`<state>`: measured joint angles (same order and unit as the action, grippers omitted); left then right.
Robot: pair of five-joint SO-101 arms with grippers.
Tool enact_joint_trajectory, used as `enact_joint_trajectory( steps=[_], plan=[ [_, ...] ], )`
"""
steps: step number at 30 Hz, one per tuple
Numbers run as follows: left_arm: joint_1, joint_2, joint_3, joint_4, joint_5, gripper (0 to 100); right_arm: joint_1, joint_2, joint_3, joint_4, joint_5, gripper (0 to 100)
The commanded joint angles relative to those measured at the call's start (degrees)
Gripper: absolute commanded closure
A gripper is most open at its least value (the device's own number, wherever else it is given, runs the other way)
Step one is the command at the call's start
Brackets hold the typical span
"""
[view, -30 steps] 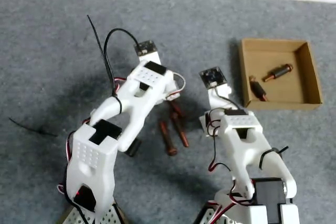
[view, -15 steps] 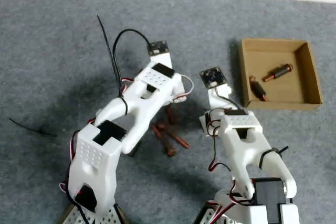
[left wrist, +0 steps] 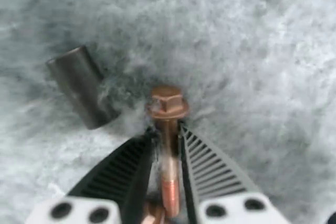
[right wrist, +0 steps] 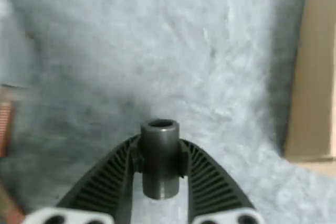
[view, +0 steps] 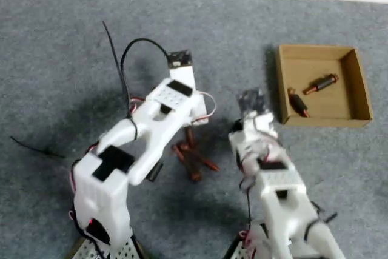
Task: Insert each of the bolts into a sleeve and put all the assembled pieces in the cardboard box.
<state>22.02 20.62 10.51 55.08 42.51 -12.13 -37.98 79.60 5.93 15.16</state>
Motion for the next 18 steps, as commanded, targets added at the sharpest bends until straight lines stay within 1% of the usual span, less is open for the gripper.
enact_joint_trajectory(
  steps=[1,5,9,12,16,18],
  plan=[
    [-1.2,-12.4,10.1,-7.6,-0.8,100,-3.6,-13.1,8.0,-6.0,-0.2,99.4],
    [-1.5,-22.9,19.1,-13.0,-0.8,100,-6.4,-24.7,15.6,-6.7,-0.2,99.4],
    [-3.6,-34.2,29.9,-21.6,-0.8,100,-9.3,-34.8,21.6,-6.5,-0.2,99.4],
    [-5.1,-43.4,39.0,-29.7,-0.8,100,-10.7,-39.8,24.2,-1.9,-0.2,99.4],
    [-6.6,-55.5,50.7,-40.2,-0.8,100,-13.4,-42.6,24.7,2.9,0.3,99.1],
    [-6.6,-61.6,55.8,-44.4,-0.8,100,-14.9,-42.7,24.7,4.5,4.1,99.1]
  ],
)
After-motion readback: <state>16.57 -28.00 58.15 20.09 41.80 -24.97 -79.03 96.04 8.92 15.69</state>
